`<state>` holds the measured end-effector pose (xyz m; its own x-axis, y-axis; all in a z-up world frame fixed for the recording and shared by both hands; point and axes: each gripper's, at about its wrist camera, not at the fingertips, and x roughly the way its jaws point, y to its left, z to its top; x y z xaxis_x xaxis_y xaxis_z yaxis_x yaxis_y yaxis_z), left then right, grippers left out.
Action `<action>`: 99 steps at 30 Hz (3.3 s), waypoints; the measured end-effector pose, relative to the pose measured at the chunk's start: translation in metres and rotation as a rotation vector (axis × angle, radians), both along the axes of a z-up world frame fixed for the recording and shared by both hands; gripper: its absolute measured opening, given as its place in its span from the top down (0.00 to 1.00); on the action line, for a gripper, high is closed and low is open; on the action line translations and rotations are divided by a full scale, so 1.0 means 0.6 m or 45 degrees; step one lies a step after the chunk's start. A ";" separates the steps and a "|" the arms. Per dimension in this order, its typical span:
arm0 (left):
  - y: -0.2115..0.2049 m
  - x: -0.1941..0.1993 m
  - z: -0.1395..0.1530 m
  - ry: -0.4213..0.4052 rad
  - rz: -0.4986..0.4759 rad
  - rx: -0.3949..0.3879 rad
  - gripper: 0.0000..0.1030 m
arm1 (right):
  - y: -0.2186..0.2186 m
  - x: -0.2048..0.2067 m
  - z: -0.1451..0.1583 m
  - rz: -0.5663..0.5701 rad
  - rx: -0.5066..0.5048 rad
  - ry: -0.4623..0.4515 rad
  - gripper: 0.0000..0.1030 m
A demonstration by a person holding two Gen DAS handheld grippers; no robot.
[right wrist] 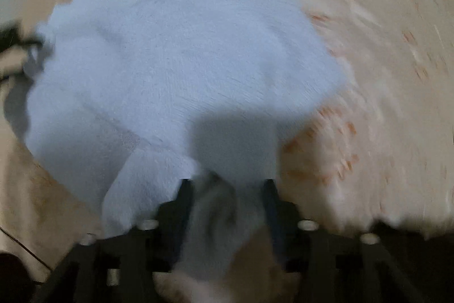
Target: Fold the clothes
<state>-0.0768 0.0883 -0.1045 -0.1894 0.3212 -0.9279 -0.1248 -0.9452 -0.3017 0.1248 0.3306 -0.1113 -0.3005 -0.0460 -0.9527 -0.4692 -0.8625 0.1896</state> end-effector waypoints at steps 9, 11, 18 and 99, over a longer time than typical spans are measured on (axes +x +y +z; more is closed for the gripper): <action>0.024 0.187 0.070 0.166 -0.336 0.037 0.20 | 0.012 0.052 -0.056 -0.183 -0.472 0.007 0.49; 0.059 0.224 0.077 0.226 -0.472 -0.017 0.20 | 0.003 0.031 -0.074 -0.206 -0.542 0.003 0.54; 0.173 0.359 0.092 0.517 -0.984 -0.248 0.20 | 0.020 0.084 -0.058 -0.364 -0.604 0.035 0.94; 0.241 0.207 0.124 0.412 -1.354 -0.506 0.90 | 0.238 -0.191 -0.027 -0.426 -0.833 0.064 0.48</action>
<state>0.0476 0.2329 -0.0299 -0.2459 0.1587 -0.9562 -0.9227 -0.3405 0.1808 0.0104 0.4736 -0.1275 -0.4407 -0.4984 -0.7466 -0.6646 -0.3779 0.6446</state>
